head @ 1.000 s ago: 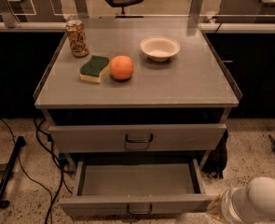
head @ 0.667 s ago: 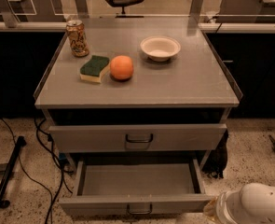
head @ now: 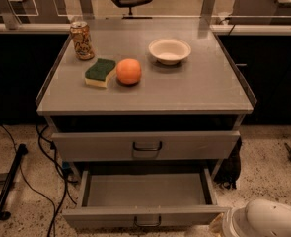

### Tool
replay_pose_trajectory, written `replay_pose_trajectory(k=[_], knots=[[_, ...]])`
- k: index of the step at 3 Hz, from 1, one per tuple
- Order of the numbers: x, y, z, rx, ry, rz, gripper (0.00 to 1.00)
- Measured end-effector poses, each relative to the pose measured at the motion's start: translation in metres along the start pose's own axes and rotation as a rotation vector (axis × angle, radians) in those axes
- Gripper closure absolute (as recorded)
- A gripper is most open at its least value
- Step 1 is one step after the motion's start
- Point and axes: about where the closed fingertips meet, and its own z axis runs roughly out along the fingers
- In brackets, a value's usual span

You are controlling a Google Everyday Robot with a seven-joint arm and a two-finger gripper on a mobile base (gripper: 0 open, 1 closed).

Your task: Close middle drawer

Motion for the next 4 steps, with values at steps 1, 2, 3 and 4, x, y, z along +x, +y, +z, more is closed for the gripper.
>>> replay_pose_trajectory(k=[1, 2, 3, 4], knots=[[0.001, -0.002, 0.012, 0.021, 0.002, -0.019, 1.0], [-0.002, -0.006, 0.027, 0.075, -0.02, -0.038, 1.0], [-0.008, -0.012, 0.033, 0.13, -0.042, -0.056, 1.0], [-0.02, -0.02, 0.039, 0.178, -0.085, -0.078, 1.0]])
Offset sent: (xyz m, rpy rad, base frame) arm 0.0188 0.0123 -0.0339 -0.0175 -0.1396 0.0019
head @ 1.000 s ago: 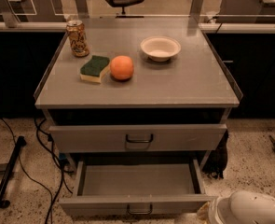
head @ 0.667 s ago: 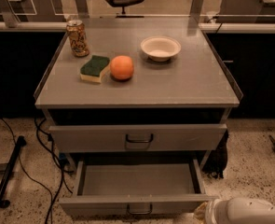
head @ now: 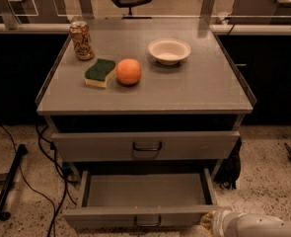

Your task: Close middle drawer

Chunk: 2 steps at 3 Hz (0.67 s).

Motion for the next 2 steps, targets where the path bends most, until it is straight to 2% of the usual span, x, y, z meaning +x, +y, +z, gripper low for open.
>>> replay_pose_trajectory(k=[2], knots=[[-0.027, -0.016, 0.018, 0.065, -0.107, -0.058, 1.0]])
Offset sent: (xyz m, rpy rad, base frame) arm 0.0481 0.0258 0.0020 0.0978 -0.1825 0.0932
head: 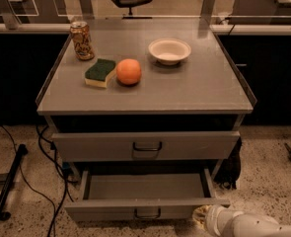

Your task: Close middle drawer

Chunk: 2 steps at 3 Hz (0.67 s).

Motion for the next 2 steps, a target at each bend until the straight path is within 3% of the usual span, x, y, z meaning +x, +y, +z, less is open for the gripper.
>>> replay_pose_trajectory(k=[2], knots=[[-0.019, -0.026, 0.017, 0.041, -0.064, -0.047, 1.0]])
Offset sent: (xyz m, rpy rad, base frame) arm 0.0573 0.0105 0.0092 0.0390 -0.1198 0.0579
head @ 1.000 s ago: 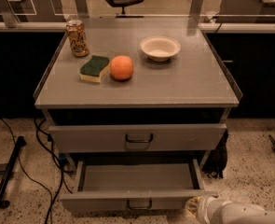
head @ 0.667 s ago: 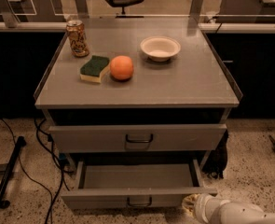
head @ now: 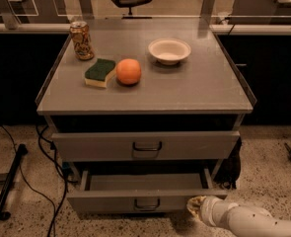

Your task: Close middle drawer

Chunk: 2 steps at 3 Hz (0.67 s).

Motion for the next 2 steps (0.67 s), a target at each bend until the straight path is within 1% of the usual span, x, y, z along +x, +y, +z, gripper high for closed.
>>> replay_pose_trajectory(k=[1, 2], knots=[[-0.002, -0.018, 0.009, 0.021, -0.008, -0.015, 1.0], [-0.003, -0.043, 0.022, 0.044, -0.005, -0.024, 1.0]])
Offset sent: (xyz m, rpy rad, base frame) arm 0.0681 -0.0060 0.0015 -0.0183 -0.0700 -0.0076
